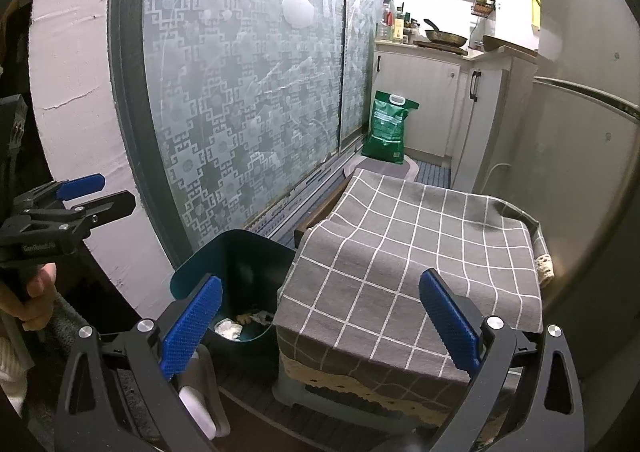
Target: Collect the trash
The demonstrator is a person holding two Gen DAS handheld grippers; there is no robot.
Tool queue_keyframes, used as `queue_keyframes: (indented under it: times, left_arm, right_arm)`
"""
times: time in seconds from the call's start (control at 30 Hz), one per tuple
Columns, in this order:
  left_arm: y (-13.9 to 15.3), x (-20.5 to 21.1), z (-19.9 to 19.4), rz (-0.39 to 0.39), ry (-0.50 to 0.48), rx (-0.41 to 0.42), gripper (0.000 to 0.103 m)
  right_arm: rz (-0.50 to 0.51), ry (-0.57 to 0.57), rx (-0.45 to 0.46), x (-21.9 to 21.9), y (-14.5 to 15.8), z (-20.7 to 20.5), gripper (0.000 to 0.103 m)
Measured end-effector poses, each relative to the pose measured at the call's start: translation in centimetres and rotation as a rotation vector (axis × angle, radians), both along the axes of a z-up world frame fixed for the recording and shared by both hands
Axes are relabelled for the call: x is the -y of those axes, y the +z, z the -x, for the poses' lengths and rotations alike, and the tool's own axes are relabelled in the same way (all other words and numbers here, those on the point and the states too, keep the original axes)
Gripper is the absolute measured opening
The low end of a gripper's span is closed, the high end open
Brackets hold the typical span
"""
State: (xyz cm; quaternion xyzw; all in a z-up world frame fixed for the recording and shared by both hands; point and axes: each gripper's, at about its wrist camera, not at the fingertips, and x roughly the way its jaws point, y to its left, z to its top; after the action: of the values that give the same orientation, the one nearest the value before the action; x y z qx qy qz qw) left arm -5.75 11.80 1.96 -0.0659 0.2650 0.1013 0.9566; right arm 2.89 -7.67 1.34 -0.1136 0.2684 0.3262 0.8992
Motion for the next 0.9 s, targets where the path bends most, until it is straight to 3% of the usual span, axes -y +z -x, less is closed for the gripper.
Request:
queue_keyframes:
  times: [0.9]
  left_arm:
    - [0.05, 0.30, -0.12, -0.001, 0.001, -0.004, 0.100]
  right_arm:
    - [0.005, 0.007, -0.003, -0.48, -0.12, 0.11, 0.100]
